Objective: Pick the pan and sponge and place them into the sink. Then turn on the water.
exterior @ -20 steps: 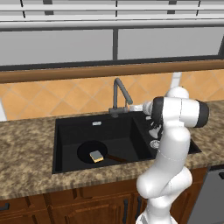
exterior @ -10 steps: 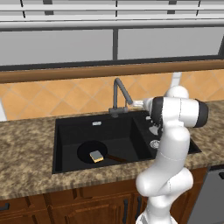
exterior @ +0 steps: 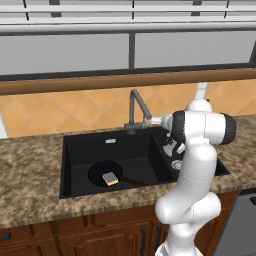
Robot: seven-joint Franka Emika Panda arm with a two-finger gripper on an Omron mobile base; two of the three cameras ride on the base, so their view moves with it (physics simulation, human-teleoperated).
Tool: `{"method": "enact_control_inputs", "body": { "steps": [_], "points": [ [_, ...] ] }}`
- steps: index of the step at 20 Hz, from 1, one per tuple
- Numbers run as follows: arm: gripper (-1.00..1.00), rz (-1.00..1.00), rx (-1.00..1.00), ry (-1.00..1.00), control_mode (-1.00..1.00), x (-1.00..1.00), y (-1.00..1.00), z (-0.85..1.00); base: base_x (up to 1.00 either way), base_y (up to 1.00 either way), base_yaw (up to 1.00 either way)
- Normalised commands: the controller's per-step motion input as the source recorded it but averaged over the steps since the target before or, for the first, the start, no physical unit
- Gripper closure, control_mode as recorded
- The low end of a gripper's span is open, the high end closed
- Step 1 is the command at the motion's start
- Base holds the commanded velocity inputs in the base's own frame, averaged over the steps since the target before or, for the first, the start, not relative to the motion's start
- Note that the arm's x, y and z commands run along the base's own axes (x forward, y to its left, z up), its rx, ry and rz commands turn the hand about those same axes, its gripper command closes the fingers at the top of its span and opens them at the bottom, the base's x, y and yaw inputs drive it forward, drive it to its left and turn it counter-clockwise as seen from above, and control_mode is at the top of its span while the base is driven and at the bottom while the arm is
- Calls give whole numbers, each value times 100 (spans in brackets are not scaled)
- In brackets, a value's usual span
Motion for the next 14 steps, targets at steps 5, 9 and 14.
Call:
{"method": "enact_control_inputs", "body": {
  "steps": [5, 9, 14],
  "points": [
    [-100, 1, 0, 0, -100, -1, 4, -25, 0, 0, 0],
    [-100, 3, 0, -1, -100, 3, 0, -8, 0, 0, 0],
    [-100, 3, 0, -2, -100, 8, 0, -13, 0, 0, 0]
  ]
}}
